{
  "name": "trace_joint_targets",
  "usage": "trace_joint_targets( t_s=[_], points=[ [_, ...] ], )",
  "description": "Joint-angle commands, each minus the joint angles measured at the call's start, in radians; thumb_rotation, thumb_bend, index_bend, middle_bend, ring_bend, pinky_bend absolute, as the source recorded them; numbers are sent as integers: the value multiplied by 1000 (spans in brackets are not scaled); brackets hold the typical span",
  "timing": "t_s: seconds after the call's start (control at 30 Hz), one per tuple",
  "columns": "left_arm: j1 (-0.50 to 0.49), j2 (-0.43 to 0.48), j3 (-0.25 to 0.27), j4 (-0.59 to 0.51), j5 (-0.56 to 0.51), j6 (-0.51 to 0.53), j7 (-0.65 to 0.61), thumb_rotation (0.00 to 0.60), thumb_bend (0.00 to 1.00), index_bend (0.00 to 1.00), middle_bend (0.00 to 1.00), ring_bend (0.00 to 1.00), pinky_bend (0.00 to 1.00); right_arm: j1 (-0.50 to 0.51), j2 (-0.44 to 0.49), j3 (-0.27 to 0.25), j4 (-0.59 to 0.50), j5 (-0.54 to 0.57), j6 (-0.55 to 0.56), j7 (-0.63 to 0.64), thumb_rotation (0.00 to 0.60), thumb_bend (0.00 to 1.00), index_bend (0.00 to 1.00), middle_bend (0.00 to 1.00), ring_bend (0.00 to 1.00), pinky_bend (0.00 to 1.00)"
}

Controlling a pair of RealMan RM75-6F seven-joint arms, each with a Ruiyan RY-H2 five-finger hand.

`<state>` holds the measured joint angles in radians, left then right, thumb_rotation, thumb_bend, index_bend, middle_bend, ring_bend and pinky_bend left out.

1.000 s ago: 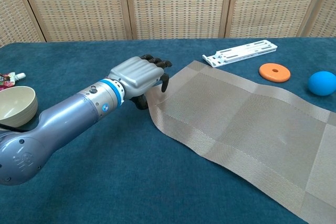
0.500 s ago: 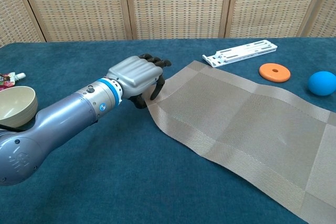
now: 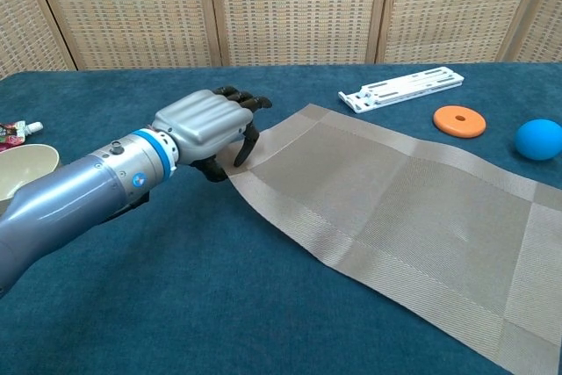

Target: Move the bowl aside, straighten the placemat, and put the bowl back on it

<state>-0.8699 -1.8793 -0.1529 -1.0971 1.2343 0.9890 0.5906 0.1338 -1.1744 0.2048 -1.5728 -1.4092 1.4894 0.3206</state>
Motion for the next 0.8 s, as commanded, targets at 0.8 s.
trace_joint_targets(
  t_s=[0.8],
  points=[
    [190,303,268,-478,233,118,11,600,568,632,0,0,0,-11,-15,-26,-29,-49,42,-78,600,239,224,0,0,0]
  ],
)
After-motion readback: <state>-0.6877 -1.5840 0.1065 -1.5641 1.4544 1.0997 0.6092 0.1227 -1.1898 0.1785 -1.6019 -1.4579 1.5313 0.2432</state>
